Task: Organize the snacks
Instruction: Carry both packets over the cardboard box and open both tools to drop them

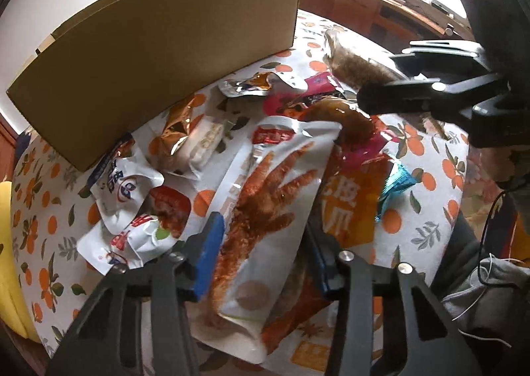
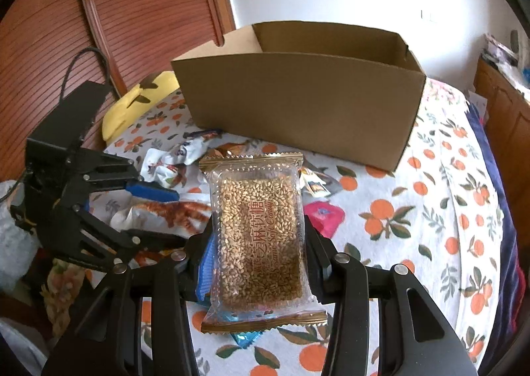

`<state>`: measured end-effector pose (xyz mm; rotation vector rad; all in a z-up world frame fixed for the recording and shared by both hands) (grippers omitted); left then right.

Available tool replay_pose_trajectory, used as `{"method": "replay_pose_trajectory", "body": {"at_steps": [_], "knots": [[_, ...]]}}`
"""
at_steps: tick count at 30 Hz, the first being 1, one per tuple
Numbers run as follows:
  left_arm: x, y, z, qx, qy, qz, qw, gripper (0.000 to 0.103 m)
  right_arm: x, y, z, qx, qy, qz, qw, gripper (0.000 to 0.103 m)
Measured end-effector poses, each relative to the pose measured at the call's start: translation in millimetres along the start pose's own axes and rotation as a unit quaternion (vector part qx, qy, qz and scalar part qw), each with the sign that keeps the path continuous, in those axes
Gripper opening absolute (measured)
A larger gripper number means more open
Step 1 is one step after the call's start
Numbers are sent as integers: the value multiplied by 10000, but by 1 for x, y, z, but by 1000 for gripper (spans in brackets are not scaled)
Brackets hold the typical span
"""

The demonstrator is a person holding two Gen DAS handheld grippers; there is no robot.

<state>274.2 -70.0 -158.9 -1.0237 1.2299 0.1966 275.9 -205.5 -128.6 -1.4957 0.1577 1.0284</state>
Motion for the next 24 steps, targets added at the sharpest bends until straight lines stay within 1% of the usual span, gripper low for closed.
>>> {"method": "replay_pose_trajectory", "body": {"at_steps": [5, 8, 15, 24], "knots": [[0, -2, 0, -153, -121, -90, 9998, 40, -3, 10, -9, 104, -10, -1, 9999, 45], [-5, 0, 2, -277, -126, -140, 9994, 40, -4, 15, -12, 162, -23, 18, 9999, 45], [-28, 9, 11, -510, -208, -334, 9979, 40, -8, 19, -14, 209, -31, -10, 9998, 45], [-46, 9, 3, -570, -230, -613, 9962, 39, -14, 18, -10, 222, -85, -81, 9997, 45]]}}
Point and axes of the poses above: each gripper's, at about its wrist camera, not at the fingertips, and x roughly the way its jaws point, z to its left, y to its underside, the point moved 3 cm from there along x, roughly the way its jaws point, and after that the axes turned 3 degrees about -z, right-handed, at the moved point
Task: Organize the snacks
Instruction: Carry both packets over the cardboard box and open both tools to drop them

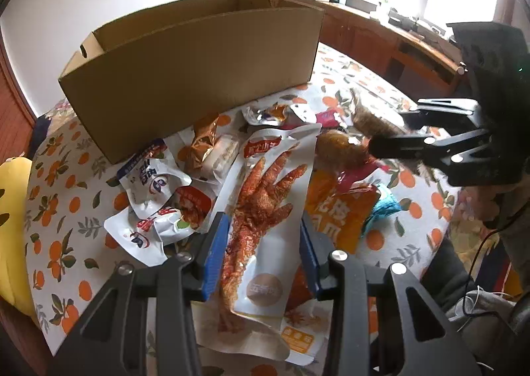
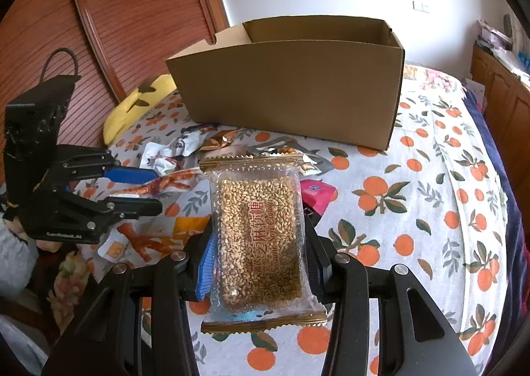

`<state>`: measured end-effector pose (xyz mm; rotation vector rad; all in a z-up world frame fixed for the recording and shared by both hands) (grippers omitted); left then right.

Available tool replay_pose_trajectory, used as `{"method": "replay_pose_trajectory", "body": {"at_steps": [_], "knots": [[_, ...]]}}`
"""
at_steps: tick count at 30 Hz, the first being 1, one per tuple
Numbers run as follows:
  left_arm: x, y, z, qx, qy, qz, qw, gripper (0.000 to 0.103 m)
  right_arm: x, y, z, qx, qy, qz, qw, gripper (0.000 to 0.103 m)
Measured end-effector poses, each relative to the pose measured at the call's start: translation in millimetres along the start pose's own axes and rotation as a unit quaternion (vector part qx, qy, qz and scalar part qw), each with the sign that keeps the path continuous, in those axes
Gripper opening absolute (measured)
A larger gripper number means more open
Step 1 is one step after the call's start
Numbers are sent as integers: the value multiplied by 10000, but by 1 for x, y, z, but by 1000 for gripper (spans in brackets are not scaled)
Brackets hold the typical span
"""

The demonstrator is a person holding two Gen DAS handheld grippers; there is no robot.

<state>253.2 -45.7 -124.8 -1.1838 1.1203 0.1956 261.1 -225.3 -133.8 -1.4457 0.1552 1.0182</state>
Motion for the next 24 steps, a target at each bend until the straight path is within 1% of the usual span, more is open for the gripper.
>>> {"method": "replay_pose_trajectory", "body": {"at_steps": [6, 15, 24], "knots": [[-18, -11, -2, -58, -41, -250, 9997, 39, -7, -2, 1, 11, 10, -79, 10000, 45], [-41, -37, 4, -165, -158, -706, 9972, 39, -21, -22, 1, -97, 78, -306, 9995, 45], [-64, -81, 14, -216, -266, -1244, 9916, 39, -37, -67, -3, -328, 213, -672, 9970, 45]]}}
Point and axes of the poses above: each gripper's, at about its wrist camera, not at the fingertips, and x roughly the way its jaws point, z to its left, y to its underside, the point moved 3 cm from there along x, roughly the way its jaws point, and after that the axes turned 3 degrees about -z, right-handed, at the moved point
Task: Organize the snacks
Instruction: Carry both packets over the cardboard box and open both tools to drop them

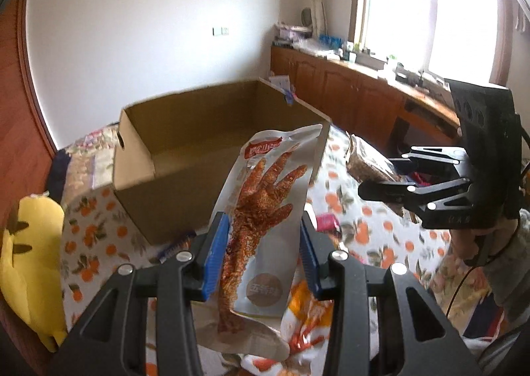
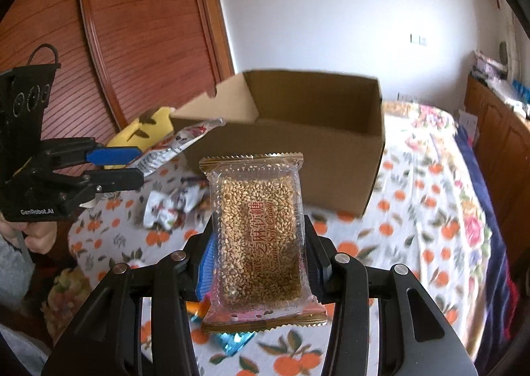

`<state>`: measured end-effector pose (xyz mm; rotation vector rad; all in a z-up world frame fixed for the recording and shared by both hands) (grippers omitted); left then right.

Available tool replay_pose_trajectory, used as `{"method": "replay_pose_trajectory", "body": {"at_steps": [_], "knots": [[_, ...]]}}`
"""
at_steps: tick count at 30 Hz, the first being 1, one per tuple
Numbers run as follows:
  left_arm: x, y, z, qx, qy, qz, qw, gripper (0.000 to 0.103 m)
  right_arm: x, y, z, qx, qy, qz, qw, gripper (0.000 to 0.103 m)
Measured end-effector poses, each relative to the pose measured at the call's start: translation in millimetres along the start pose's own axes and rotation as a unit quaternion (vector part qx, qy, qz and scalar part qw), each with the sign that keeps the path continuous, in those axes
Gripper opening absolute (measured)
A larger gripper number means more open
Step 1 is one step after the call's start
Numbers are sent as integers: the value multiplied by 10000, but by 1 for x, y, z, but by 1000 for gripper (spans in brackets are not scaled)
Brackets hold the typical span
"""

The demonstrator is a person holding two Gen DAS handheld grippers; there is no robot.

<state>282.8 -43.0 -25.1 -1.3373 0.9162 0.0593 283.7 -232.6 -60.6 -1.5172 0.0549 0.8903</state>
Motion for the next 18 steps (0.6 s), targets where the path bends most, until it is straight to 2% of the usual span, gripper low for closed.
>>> {"method": "replay_pose_trajectory", "body": {"at_steps": [9, 18], "knots": [[12, -49, 25, -3, 38, -440, 9990, 39, 13, -46, -10, -202, 231, -147, 9994, 45], [41, -92, 59, -11, -136, -689, 9975, 39, 49, -87, -20, -211, 179, -323, 9991, 45]]}}
Point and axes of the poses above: each gripper's, at about its wrist camera, not at the fingertips, and x roughly the way its jaws point, z to its left, y to its underside, the point moved 3 cm from there along x, roughly the way its jaws point, and after that the axes turned 3 degrees about -z, right-handed, at the moved point
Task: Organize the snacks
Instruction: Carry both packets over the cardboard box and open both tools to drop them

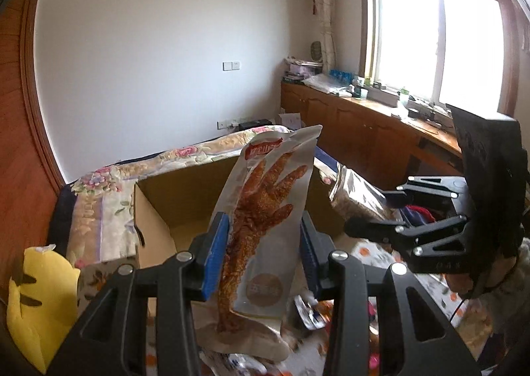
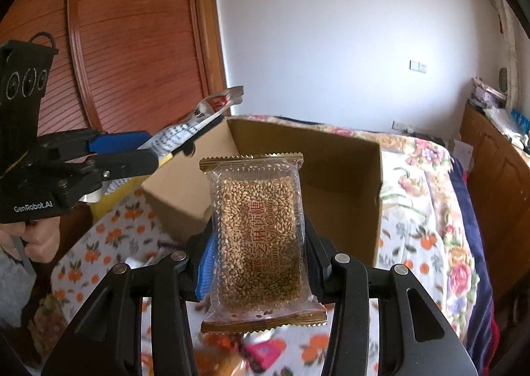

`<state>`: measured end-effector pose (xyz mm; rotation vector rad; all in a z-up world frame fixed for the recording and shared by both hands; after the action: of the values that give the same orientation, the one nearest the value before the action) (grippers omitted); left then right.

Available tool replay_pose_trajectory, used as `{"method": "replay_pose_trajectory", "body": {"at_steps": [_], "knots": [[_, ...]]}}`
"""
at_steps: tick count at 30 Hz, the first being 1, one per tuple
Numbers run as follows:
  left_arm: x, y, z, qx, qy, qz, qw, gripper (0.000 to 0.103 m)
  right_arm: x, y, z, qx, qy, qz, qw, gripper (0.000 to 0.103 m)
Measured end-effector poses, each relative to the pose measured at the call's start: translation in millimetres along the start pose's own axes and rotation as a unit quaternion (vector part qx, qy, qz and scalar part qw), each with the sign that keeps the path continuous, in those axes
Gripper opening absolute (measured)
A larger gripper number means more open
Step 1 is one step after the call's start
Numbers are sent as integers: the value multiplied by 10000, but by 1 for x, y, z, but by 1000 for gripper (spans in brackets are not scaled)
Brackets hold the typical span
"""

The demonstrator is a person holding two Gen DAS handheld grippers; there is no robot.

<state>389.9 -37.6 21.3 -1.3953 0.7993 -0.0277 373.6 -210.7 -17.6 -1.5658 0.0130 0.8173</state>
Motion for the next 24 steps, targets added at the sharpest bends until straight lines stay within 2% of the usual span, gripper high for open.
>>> {"method": "replay_pose_trajectory", "body": {"at_steps": [6, 14, 24], "knots": [[41, -8, 23, -71, -124, 88, 9999, 40, 34, -16, -13, -42, 57, 51, 10000, 45], [87, 9, 40, -275, -254, 404, 9985, 40, 82, -13, -34, -35, 214, 350, 9992, 45], [124, 29, 31, -208, -427, 955, 9943, 40, 115, -2, -44, -129, 377, 801, 9960, 45]]}}
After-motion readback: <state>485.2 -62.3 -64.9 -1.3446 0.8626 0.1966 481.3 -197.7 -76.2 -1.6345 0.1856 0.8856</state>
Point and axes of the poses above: each gripper's, at about its wrist camera, not at the fingertips, and x roughly the way its jaws point, z to its left, y to its underside, the point moved 3 cm from there along x, roughly the way its jaws point, and after that the axes turned 3 degrees about -z, right-handed, at the moved point
